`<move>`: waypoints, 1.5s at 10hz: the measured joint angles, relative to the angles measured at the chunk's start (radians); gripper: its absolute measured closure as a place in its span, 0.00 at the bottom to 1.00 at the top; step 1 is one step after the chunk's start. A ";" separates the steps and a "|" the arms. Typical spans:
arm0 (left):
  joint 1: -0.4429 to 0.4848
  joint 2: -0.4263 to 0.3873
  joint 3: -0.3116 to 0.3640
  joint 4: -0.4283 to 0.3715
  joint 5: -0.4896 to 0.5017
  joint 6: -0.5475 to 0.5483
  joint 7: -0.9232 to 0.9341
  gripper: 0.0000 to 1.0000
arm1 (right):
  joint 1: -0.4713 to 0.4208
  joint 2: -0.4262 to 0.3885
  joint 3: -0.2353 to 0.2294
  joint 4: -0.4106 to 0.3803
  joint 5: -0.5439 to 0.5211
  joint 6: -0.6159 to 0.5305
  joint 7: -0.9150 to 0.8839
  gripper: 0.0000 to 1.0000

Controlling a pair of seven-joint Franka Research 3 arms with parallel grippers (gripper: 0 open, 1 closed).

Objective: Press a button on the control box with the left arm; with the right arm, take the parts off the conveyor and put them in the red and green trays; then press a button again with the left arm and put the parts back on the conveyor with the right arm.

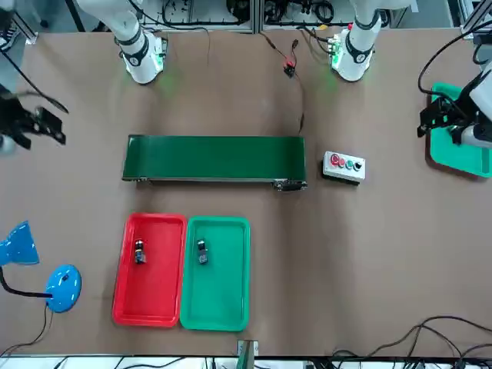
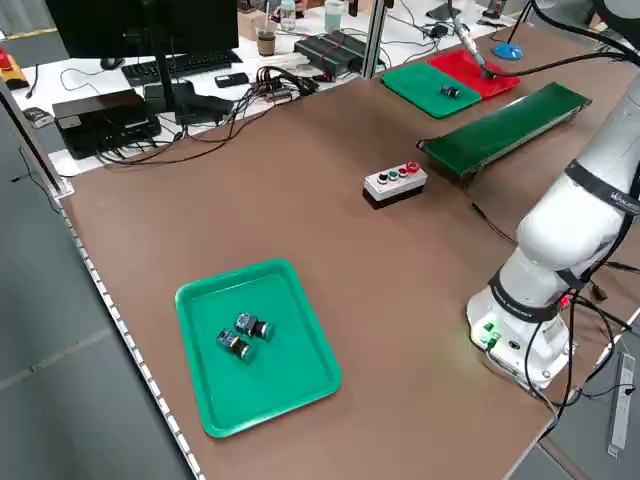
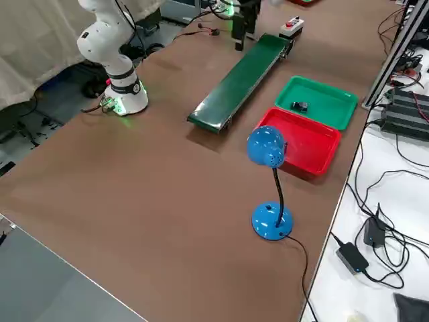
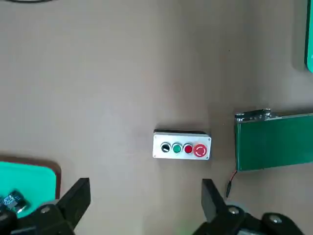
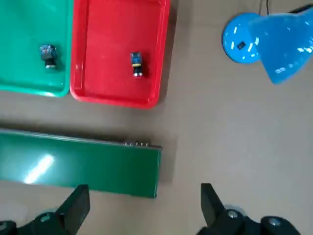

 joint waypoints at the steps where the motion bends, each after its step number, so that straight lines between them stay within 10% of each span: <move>1: 0.005 0.002 0.000 -0.002 0.000 0.000 0.000 0.00 | 0.011 0.037 0.000 -0.001 0.000 0.047 0.026 0.00; 11: 0.012 0.042 -0.012 -0.011 0.041 0.074 -0.001 0.00 | 0.083 0.537 0.000 -0.006 -0.001 0.702 0.071 0.00; 15: 0.013 0.042 -0.016 -0.010 0.041 0.115 -0.010 0.00 | 0.083 0.623 0.000 -0.004 -0.001 0.755 0.042 0.00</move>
